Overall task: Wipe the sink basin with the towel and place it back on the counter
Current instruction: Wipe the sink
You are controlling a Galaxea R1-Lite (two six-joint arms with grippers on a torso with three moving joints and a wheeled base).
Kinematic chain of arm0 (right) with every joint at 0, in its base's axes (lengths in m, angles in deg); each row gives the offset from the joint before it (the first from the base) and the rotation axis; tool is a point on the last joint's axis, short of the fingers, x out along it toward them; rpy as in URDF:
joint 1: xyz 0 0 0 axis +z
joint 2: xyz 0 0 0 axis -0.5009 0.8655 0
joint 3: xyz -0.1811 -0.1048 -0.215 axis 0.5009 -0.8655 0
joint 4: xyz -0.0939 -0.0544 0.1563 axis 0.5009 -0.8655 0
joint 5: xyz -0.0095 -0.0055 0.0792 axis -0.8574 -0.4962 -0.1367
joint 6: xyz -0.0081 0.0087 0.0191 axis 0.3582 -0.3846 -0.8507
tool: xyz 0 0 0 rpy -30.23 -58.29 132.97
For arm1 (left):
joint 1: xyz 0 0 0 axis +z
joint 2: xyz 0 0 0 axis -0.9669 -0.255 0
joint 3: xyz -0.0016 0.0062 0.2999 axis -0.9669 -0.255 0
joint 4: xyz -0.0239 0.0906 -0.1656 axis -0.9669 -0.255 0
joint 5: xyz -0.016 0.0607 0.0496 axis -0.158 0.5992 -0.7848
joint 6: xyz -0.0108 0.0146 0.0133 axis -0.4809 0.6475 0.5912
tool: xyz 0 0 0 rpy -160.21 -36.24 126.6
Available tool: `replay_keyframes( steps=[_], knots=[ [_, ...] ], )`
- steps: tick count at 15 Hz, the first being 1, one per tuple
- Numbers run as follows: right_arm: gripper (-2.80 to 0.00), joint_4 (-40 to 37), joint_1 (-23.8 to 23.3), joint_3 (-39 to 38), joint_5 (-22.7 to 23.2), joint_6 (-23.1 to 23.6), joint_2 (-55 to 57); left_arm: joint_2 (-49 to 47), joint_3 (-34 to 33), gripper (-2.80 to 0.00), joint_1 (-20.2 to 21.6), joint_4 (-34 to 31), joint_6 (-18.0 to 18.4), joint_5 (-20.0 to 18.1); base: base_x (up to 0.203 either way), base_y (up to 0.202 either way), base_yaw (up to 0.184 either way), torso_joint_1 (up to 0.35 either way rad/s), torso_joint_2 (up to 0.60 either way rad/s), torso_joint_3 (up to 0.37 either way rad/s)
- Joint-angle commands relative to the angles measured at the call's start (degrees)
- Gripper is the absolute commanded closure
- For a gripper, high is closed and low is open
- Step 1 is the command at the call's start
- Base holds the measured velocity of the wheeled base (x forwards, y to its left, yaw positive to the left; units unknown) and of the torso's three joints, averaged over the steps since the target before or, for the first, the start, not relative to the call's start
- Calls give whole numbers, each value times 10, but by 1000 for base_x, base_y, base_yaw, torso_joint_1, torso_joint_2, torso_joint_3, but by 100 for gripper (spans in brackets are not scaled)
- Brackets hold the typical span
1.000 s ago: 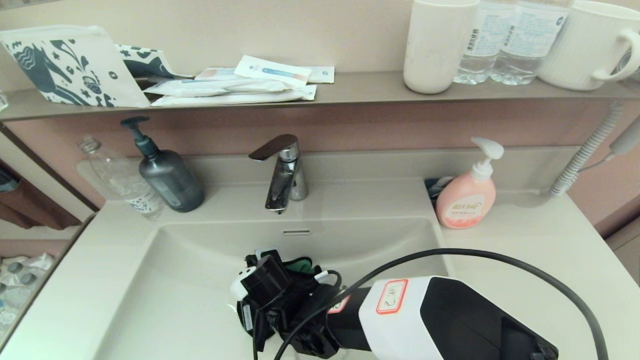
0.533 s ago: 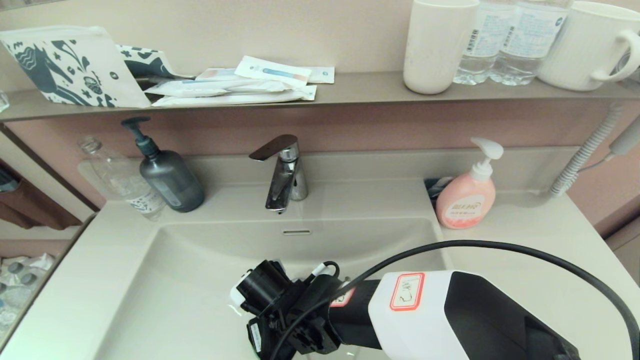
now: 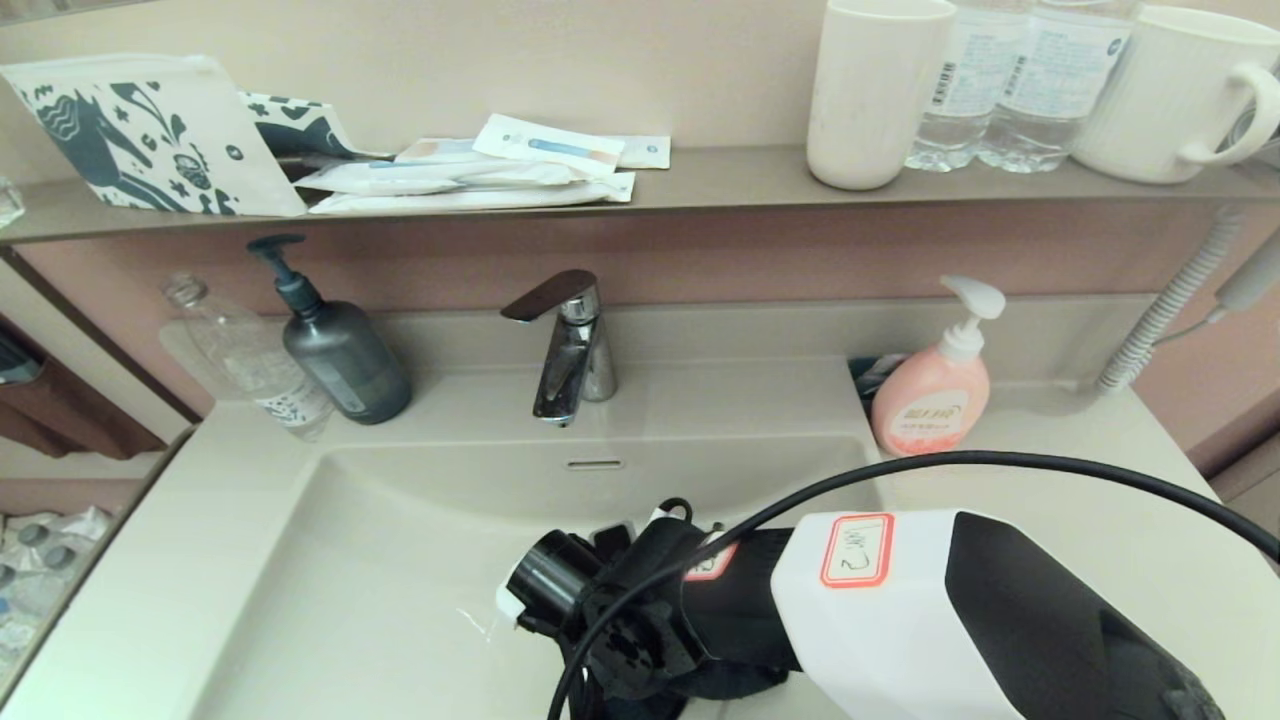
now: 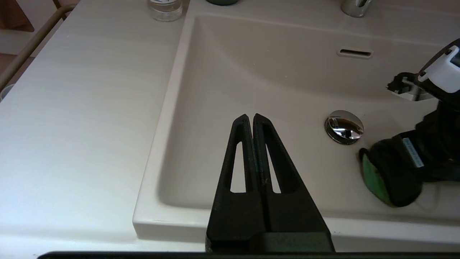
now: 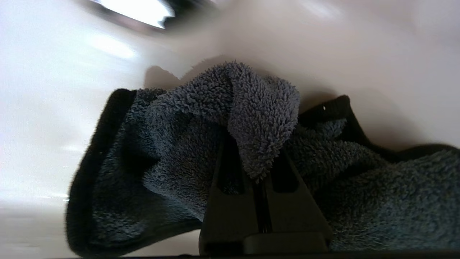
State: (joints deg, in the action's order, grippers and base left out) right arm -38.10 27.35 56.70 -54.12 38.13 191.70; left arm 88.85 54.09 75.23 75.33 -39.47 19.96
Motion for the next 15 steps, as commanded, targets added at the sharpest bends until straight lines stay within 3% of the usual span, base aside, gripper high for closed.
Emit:
replay_keyframes(
  steps=[1,5,9,15],
  knots=[
    [0,-49,-8,-6,-3,-14,-6,-1,0,0,0,0,-1,0,0,0,0,0,0,0],
    [0,-118,-40,-52,-34,-44,-38,-1,0,0,0,0,-1,0,0,0,0,0,0,0],
    [0,-117,-83,-110,-65,-46,-75,-1,0,0,0,0,-1,0,0,0,0,0,0,0],
    [0,-60,-160,-96,-95,-38,-91,-1,0,0,0,0,-1,0,0,0,0,0,0,0]
  ],
)
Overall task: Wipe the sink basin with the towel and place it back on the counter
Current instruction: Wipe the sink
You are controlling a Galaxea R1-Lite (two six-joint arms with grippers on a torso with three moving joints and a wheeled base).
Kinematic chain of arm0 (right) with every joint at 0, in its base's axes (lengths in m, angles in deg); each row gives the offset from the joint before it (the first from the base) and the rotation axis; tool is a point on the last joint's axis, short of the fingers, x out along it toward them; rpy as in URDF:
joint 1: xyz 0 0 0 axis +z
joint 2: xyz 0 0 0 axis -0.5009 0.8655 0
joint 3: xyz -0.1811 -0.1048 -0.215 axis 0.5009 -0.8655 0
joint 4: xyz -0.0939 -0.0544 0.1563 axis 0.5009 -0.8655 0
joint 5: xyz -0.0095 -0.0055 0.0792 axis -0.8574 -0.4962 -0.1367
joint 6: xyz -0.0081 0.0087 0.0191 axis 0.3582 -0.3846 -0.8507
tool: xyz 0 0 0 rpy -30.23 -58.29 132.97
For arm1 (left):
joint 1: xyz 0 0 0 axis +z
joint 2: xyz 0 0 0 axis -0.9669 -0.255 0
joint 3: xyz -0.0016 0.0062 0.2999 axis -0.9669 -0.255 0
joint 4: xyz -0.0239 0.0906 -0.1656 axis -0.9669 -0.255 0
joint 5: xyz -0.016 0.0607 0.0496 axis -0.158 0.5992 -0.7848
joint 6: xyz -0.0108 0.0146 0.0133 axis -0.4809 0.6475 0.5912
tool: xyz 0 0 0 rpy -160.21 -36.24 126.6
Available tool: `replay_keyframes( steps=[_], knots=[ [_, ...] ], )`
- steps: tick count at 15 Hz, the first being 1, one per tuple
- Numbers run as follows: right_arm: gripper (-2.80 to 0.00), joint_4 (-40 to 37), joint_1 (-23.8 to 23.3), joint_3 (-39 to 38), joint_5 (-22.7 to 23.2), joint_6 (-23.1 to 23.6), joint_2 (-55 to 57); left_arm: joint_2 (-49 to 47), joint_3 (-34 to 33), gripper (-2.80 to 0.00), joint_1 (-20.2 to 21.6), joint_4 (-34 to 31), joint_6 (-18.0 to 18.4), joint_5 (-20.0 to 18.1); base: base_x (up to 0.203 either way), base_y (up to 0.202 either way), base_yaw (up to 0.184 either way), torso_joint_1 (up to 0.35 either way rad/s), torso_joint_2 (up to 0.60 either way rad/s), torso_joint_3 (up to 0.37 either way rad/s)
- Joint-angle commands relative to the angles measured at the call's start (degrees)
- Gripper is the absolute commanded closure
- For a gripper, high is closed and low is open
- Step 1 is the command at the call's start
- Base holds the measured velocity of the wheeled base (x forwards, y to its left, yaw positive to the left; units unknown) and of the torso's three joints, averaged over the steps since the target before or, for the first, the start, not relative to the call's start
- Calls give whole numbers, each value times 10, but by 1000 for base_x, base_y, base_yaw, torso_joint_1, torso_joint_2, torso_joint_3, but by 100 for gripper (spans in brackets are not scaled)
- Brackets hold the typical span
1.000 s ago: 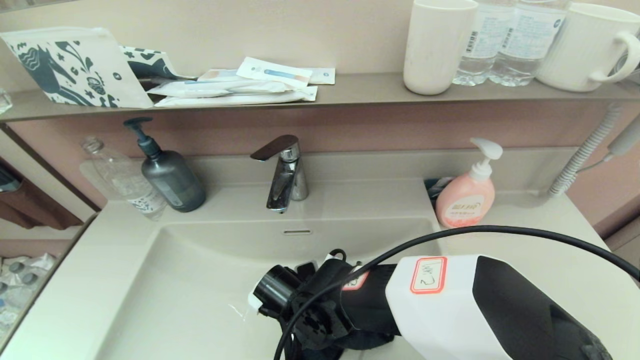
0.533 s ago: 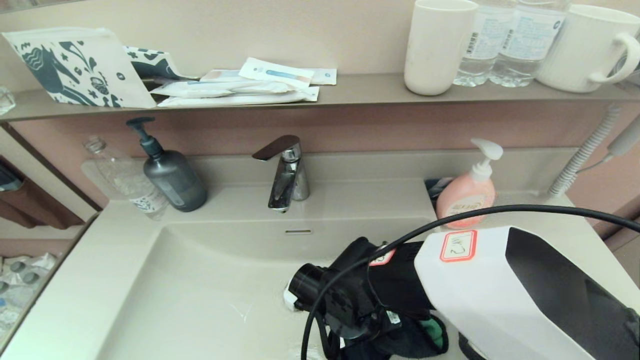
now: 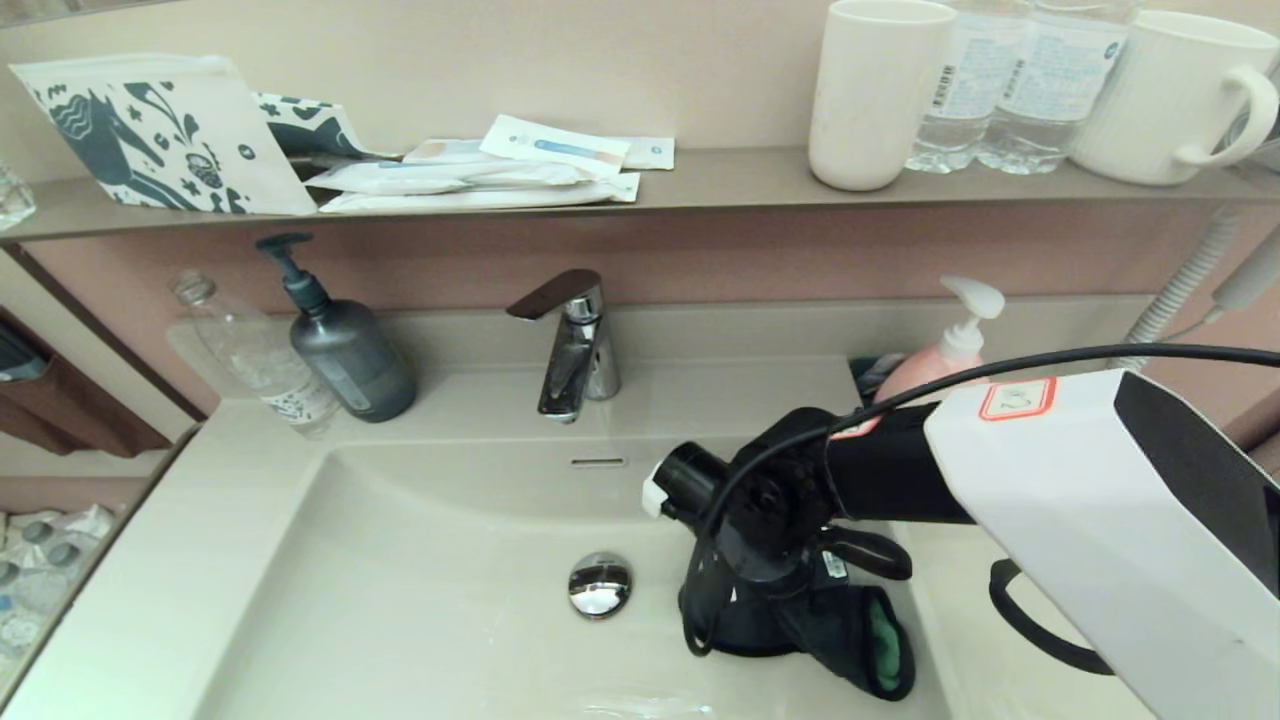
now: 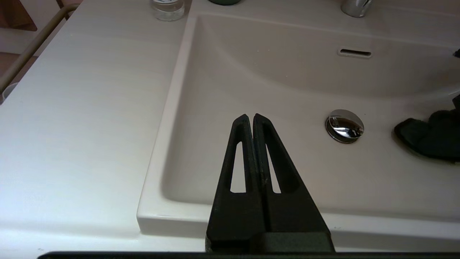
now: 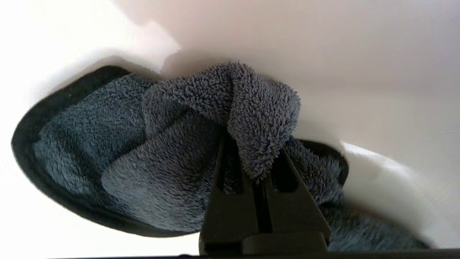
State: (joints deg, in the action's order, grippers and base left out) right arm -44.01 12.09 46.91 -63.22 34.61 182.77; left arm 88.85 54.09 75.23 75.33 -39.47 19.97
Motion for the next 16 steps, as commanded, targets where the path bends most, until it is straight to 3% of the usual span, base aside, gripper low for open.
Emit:
replay_keyframes(
  steps=[1,6,9,13,16],
  knots=[
    [0,0,-20,19,-4,-1,0,-1,0,0,0,0,-1,0,0,0,0,0,0,0],
    [0,5,-63,90,-5,16,7,-1,0,0,0,0,-1,0,0,0,0,0,0,0],
    [0,2,-66,87,-5,21,7,-1,0,0,0,0,-1,0,0,0,0,0,0,0],
    [0,2,-32,6,-5,20,-11,-1,0,0,0,0,-1,0,0,0,0,0,0,0],
    [0,6,23,-59,-1,8,-28,-1,0,0,0,0,-1,0,0,0,0,0,0,0]
  ],
)
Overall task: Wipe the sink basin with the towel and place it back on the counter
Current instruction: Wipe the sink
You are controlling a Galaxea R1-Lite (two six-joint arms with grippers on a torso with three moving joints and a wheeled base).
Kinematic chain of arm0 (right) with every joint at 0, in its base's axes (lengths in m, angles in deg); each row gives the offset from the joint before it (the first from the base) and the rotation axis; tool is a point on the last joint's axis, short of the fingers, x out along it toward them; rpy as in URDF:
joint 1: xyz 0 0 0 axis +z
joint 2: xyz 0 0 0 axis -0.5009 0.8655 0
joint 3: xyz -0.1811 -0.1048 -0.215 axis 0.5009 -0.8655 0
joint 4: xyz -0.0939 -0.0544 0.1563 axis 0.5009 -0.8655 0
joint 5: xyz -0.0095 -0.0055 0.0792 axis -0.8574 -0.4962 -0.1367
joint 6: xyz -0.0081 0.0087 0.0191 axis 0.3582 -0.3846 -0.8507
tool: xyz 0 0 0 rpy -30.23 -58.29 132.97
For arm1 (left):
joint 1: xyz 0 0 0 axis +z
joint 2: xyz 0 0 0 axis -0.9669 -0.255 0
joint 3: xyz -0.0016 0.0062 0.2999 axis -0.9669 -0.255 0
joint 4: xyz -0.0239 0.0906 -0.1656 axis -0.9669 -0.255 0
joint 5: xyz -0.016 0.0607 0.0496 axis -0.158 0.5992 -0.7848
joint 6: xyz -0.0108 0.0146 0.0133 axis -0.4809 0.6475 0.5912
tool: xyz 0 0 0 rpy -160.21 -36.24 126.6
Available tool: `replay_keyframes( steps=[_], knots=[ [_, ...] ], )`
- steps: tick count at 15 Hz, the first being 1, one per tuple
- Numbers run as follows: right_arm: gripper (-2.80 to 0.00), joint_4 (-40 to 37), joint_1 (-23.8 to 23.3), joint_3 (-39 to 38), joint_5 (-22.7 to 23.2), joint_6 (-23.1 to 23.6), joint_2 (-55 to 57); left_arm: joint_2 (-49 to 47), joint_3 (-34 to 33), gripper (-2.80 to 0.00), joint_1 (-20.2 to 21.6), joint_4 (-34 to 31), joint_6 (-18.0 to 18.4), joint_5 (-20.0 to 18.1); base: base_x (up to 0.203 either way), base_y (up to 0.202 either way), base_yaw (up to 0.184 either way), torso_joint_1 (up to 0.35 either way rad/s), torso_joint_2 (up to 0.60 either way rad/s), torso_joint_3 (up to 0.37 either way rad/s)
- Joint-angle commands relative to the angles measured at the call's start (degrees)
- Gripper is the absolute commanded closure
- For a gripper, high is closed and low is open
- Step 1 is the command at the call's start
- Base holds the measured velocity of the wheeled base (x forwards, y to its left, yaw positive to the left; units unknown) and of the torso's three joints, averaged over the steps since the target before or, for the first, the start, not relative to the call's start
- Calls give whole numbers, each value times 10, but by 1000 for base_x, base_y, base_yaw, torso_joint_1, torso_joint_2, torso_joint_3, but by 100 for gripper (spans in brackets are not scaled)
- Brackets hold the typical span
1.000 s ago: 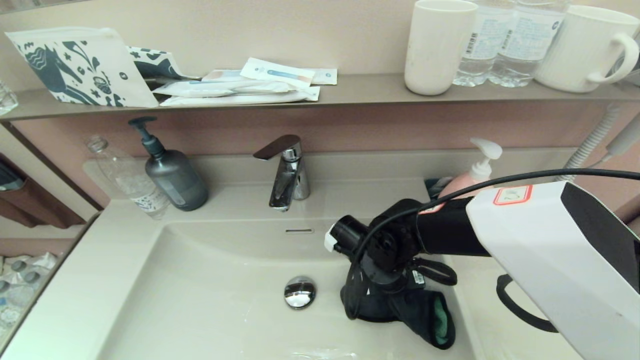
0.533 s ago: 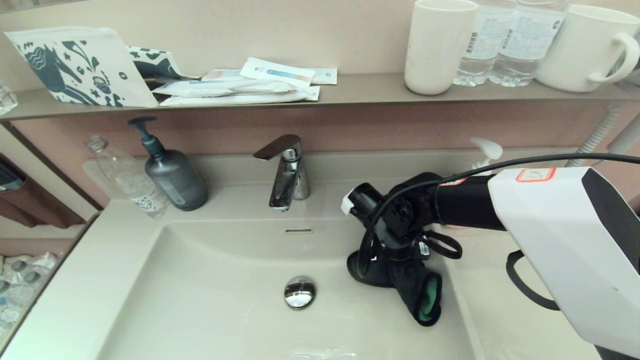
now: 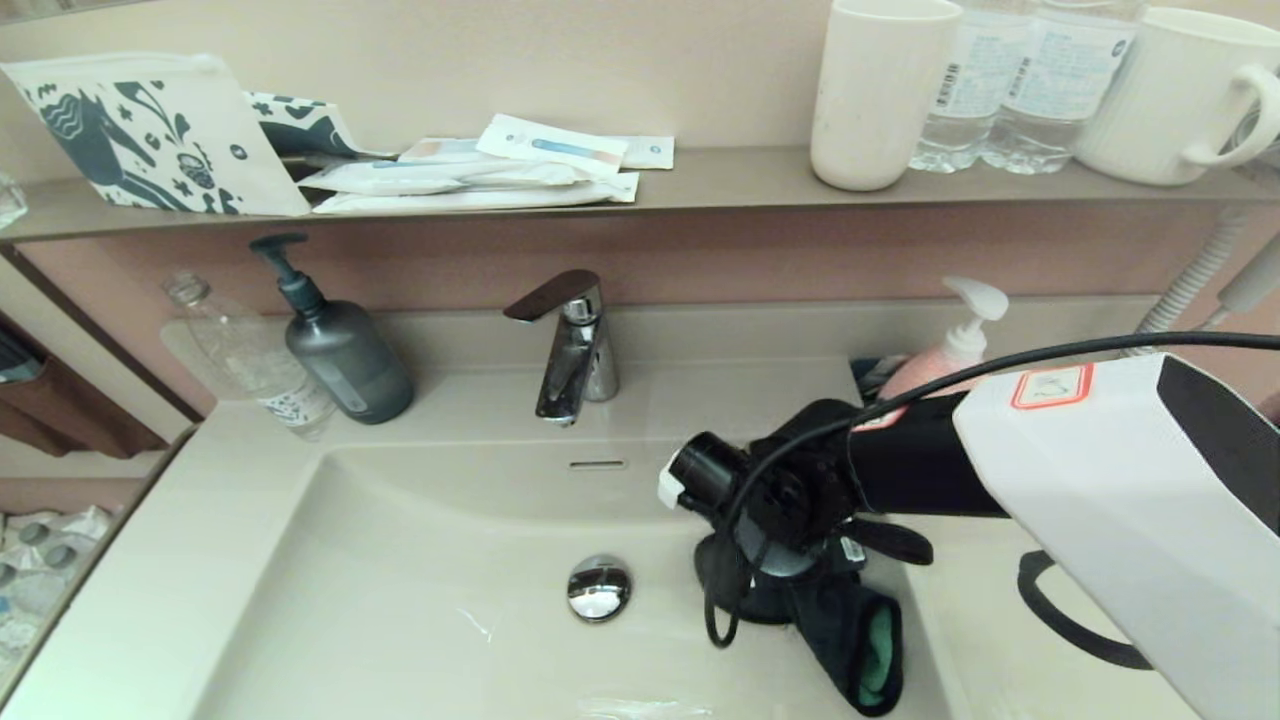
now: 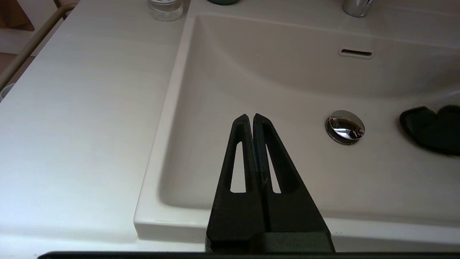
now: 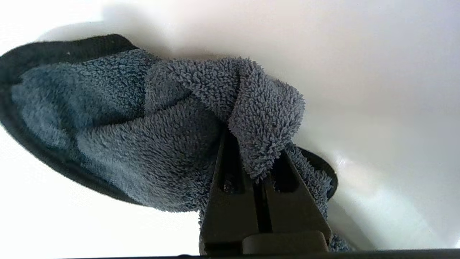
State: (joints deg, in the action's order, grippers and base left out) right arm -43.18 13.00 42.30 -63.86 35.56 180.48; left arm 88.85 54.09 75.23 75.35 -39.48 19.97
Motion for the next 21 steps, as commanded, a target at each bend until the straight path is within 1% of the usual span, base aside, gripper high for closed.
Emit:
replay_keyframes(
  steps=[1,4,5,7,9,11,12,14,16,18,21],
  knots=[
    [0,-1,30,-17,8,-16,-5,-1,0,0,0,0,-1,0,0,0,0,0,0,0],
    [0,-1,70,-20,23,-59,9,-1,0,0,0,0,-1,0,0,0,0,0,0,0],
    [0,7,80,-20,24,-83,23,-1,0,0,0,0,-1,0,0,0,0,0,0,0],
    [0,65,101,-23,31,-132,49,-1,0,0,0,0,-1,0,0,0,0,0,0,0],
    [0,105,121,-26,50,-156,74,-1,0,0,0,0,-1,0,0,0,0,0,0,0],
    [0,135,136,-19,45,-167,105,-1,0,0,0,0,-1,0,0,0,0,0,0,0],
    [0,166,136,-13,32,-167,120,-1,0,0,0,0,-1,0,0,0,0,0,0,0],
    [0,184,126,1,21,-164,146,-1,0,0,0,0,-1,0,0,0,0,0,0,0],
    [0,189,116,10,26,-165,160,-1,0,0,0,0,-1,0,0,0,0,0,0,0],
    [0,205,115,23,42,-166,163,-1,0,0,0,0,-1,0,0,0,0,0,0,0],
    [0,202,117,58,49,-164,171,-1,0,0,0,0,-1,0,0,0,0,0,0,0]
  ],
)
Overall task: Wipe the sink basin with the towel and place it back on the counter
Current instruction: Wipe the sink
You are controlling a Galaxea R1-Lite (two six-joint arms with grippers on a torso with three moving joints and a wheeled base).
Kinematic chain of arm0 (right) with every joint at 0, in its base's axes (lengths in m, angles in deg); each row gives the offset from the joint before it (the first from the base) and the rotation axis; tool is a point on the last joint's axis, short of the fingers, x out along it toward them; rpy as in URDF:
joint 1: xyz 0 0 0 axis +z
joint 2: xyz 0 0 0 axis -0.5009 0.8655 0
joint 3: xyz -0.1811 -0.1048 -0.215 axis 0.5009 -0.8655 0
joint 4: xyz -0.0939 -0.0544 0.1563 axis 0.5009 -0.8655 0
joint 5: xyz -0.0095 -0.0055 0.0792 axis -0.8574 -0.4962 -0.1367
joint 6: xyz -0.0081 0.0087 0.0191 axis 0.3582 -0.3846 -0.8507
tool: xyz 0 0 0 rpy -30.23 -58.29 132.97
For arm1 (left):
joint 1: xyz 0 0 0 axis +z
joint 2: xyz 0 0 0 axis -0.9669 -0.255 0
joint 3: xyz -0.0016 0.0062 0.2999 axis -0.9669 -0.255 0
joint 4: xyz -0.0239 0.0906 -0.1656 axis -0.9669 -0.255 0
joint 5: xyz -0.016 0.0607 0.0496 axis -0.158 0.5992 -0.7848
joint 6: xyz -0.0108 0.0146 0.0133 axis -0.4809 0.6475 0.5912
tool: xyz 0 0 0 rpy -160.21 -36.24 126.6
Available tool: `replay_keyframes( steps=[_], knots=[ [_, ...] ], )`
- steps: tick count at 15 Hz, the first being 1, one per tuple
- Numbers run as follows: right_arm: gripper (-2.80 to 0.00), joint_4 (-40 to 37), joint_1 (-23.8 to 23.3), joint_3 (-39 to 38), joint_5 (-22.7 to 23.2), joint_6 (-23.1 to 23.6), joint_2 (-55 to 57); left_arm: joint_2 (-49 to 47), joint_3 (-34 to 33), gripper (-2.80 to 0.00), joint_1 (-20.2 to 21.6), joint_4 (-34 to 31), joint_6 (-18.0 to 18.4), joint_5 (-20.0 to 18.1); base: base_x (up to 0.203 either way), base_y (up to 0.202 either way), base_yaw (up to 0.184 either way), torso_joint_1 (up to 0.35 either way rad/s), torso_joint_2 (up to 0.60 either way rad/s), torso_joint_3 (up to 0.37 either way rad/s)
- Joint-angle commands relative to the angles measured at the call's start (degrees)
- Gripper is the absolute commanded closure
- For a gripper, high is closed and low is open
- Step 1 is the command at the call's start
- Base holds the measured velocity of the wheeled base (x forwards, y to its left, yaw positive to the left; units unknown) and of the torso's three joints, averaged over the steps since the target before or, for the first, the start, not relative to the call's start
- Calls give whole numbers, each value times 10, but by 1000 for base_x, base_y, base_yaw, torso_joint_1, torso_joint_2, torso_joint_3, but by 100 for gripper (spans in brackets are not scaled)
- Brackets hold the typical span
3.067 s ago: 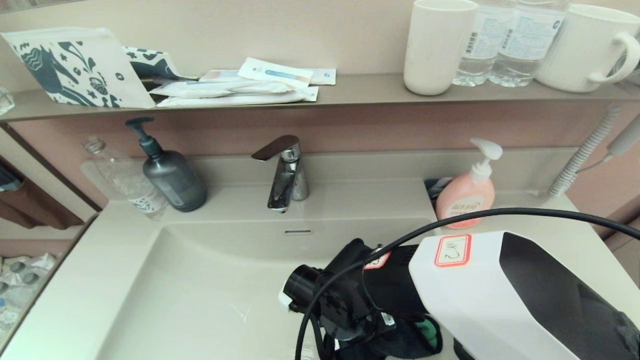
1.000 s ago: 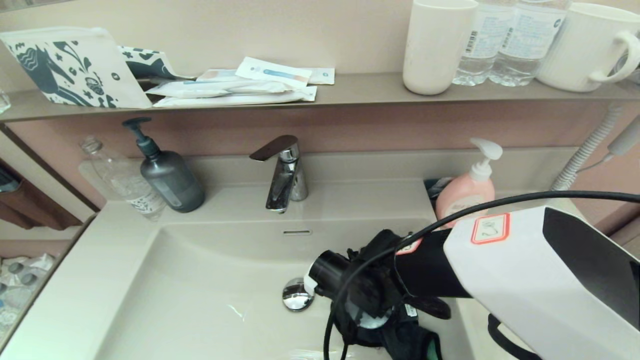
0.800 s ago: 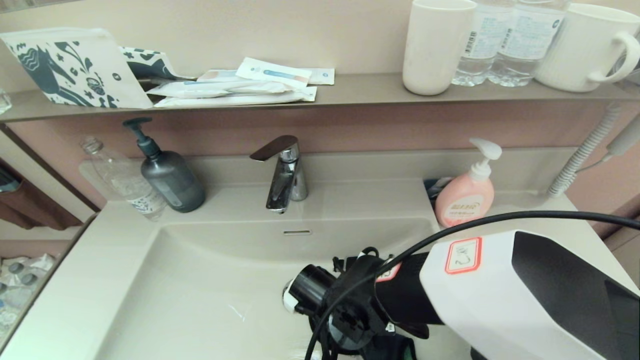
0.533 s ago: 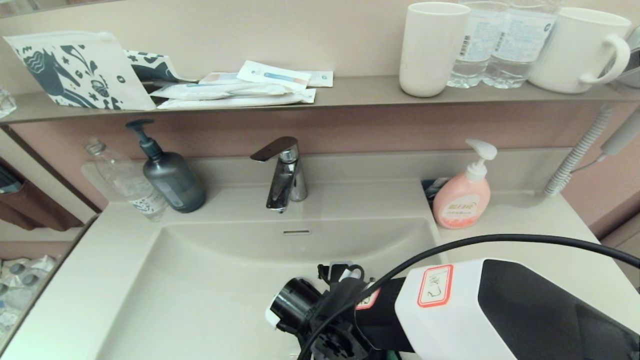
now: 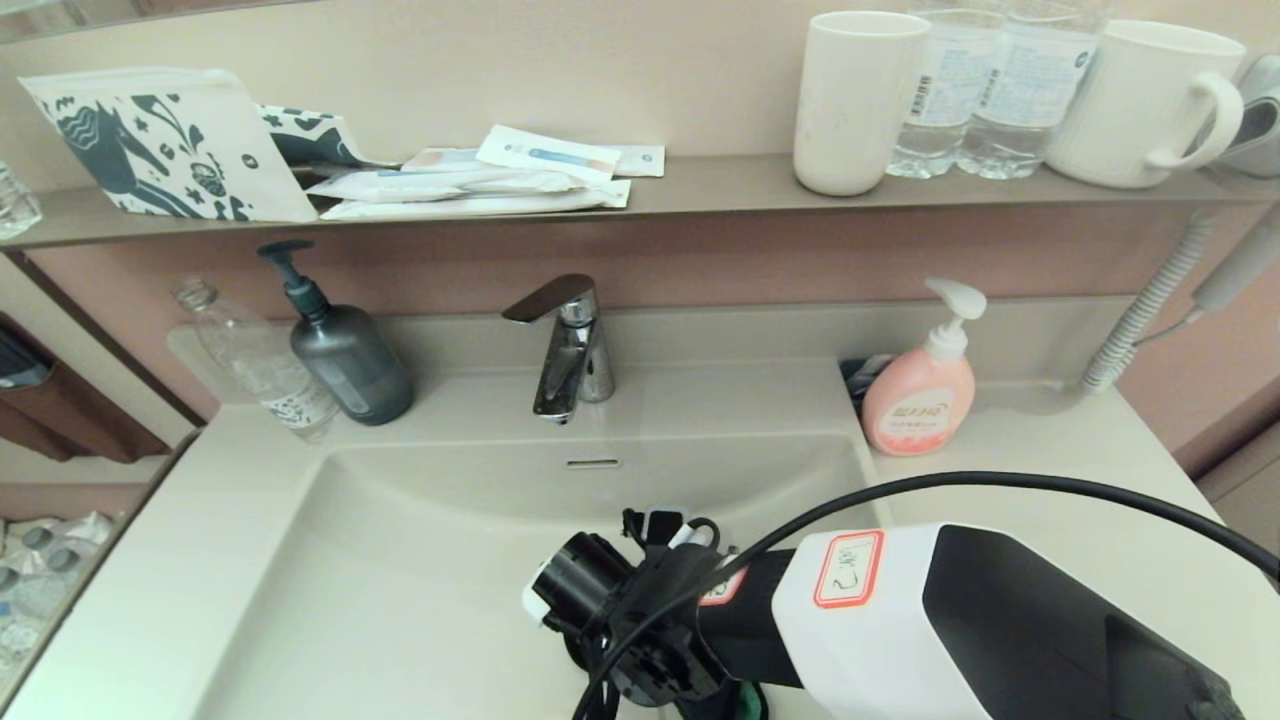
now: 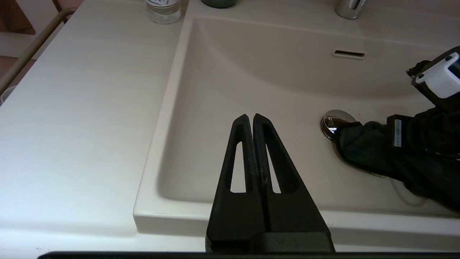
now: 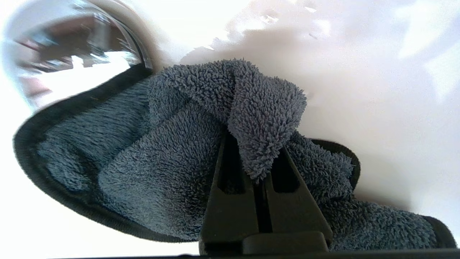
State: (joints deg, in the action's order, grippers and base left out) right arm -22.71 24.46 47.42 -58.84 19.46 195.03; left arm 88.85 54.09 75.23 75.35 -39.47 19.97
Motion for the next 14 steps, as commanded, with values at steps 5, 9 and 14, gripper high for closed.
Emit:
replay_keyframes(
  steps=[5,9,14],
  knots=[
    [0,-5,32,55,14,16,37,-1,0,0,0,0,-1,0,0,0,0,0,0,0],
    [0,-36,72,99,43,17,43,-1,0,0,0,0,-1,0,0,0,0,0,0,0],
    [0,49,87,102,73,18,29,-1,0,0,0,0,-1,0,0,0,0,0,0,0]
  ],
)
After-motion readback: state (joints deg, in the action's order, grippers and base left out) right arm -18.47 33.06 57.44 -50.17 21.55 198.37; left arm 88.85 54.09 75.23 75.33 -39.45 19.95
